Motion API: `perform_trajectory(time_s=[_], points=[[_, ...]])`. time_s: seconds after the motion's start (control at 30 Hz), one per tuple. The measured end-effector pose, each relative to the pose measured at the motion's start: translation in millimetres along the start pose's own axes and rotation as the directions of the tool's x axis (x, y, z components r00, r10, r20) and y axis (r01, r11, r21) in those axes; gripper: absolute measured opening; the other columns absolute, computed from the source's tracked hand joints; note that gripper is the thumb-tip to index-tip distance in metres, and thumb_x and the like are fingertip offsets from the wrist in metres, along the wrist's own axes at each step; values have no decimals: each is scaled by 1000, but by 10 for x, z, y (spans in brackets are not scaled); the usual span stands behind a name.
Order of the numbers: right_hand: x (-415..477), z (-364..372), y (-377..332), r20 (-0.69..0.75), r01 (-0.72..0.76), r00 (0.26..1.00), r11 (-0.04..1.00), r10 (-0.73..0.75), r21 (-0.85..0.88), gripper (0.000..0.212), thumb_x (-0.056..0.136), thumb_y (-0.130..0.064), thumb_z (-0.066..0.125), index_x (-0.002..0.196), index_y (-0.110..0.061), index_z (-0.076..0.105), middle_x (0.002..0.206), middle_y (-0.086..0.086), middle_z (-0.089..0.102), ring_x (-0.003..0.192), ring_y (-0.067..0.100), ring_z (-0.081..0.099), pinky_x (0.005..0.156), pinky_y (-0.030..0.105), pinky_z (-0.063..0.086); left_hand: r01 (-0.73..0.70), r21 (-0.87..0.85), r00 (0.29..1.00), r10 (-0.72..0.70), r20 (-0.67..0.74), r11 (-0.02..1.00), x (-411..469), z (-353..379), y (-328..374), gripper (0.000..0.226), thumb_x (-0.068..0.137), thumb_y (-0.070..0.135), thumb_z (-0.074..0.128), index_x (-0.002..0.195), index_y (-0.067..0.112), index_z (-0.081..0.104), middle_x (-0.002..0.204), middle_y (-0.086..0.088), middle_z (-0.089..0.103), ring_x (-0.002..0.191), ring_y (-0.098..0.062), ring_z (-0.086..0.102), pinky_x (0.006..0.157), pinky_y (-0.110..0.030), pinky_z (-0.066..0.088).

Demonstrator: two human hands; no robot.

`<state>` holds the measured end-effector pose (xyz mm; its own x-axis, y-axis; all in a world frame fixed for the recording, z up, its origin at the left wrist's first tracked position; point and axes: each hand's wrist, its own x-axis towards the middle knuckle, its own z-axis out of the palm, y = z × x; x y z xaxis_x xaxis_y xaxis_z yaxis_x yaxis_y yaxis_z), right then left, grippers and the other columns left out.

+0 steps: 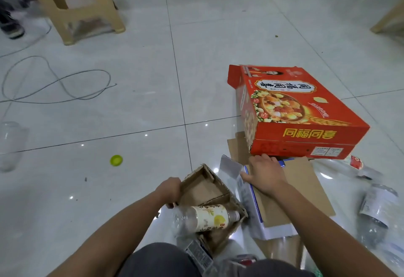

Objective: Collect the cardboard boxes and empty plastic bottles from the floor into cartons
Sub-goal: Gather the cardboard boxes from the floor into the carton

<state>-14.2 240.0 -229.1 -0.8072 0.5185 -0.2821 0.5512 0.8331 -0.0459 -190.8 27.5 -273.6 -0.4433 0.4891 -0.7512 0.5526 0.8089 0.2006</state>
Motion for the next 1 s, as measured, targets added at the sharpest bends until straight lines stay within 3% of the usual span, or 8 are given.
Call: perform_trajectory(time_s=[0.17,0.23,0.3,0.43,0.53,0.63,0.9,1.0], points=[[7,39,-142,2,-63,998,991,63,116,25,88,-45,48,83,-20,49,97,5,61,99,22,52,85,33,34,-45,-36,939,30,-343,998,-5,-301,-91,11,80,3,43,79,14,47,87,-14,63,70,-26,55,67,-38,54],[6,50,-184,-8,-73,997,991,74,114,24,88,-45,48,81,-21,50,98,4,63,98,22,52,85,33,33,-83,-40,913,60,-404,996,-63,-324,-98,38,83,3,42,120,11,47,94,-16,64,72,-28,54,69,-38,52],[11,50,-211,-5,-77,997,991,78,110,26,87,-45,46,78,-21,48,97,5,64,94,23,52,85,33,33,-111,-32,899,86,-430,993,-146,-289,-115,65,88,1,40,149,13,22,109,-16,63,88,-31,58,76,-34,47],[27,55,-246,-19,-67,997,993,69,95,26,86,-42,46,73,-20,49,85,3,63,81,21,50,80,33,32,-234,-56,801,160,-576,971,-321,-264,-186,76,89,3,45,154,21,9,143,-8,48,113,-33,57,91,-34,44],[24,43,-282,-29,-57,998,994,60,96,32,86,-40,46,59,-23,40,73,-1,56,71,19,45,74,31,27,-280,6,690,205,-694,960,-371,-315,-209,85,86,-3,47,153,20,1,153,-9,35,108,-38,58,85,-39,48],[-1,45,-281,-44,-50,998,995,54,87,31,87,-40,44,63,-22,46,73,-1,59,72,18,49,79,32,32,-310,181,577,336,-744,933,-399,-324,-213,106,69,-20,53,152,23,3,159,-8,12,101,-37,60,56,-40,53],[-23,16,-309,-12,-21,1000,996,22,88,41,88,-47,39,55,-24,31,69,-1,53,69,19,47,84,33,36,-254,202,544,312,-779,946,-384,-309,-259,112,63,-24,56,152,19,2,161,-5,-2,98,-34,58,44,-34,49],[-25,21,-317,-5,-16,1000,996,17,83,45,77,-58,19,54,-23,33,67,0,53,71,21,54,82,33,36,-209,130,487,219,-846,969,-365,-392,-235,116,62,-26,51,152,23,-3,161,-8,-4,89,-33,55,42,-30,39]])
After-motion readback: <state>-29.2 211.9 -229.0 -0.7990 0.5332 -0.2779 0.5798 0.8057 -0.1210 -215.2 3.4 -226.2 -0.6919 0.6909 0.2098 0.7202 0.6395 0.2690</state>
